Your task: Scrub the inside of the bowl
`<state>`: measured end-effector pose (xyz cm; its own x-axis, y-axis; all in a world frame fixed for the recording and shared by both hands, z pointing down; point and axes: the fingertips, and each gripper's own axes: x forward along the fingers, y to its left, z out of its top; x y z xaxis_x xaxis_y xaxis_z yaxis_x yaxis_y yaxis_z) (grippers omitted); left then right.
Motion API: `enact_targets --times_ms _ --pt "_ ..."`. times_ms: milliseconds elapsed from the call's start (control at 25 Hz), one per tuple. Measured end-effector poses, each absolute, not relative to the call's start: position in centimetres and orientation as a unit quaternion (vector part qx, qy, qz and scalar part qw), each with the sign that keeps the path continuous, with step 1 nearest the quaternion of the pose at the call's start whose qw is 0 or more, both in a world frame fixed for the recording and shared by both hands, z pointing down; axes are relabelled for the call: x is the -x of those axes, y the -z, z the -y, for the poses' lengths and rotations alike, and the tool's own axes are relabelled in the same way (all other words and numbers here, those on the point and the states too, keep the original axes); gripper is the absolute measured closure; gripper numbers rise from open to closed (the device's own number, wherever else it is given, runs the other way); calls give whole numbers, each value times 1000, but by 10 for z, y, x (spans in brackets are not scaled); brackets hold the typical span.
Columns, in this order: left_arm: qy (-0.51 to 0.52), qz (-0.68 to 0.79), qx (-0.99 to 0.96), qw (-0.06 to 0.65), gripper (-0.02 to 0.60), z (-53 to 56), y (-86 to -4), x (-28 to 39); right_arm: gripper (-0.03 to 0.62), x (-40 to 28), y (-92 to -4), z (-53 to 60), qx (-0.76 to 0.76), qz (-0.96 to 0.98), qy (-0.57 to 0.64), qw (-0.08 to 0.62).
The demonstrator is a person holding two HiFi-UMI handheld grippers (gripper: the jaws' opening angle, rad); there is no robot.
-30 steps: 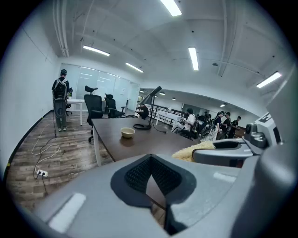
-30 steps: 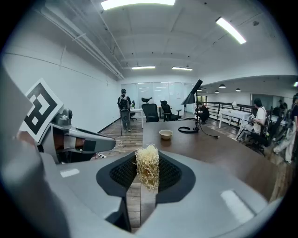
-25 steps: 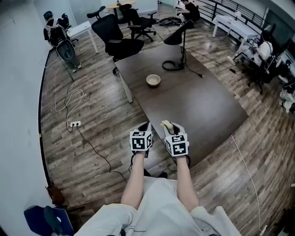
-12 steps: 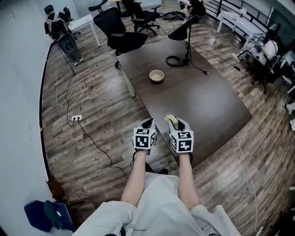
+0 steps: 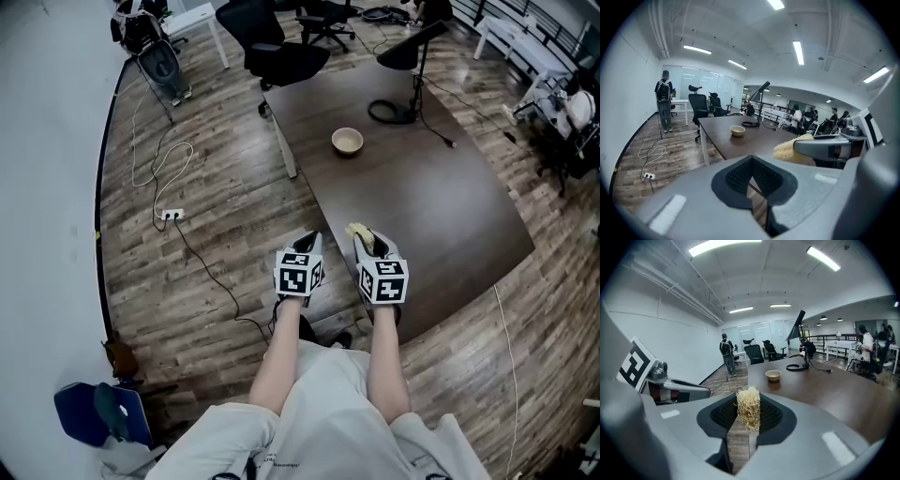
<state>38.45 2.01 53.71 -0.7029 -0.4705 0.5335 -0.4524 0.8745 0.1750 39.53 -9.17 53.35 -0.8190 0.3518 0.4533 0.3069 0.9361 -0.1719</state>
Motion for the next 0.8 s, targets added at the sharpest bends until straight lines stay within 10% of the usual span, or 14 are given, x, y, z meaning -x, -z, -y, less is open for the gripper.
enact_targets --times_ms 800 --pt "8 879 -370 300 581 -68 -540 -240 462 -271 -545 22 111 953 -24 279"
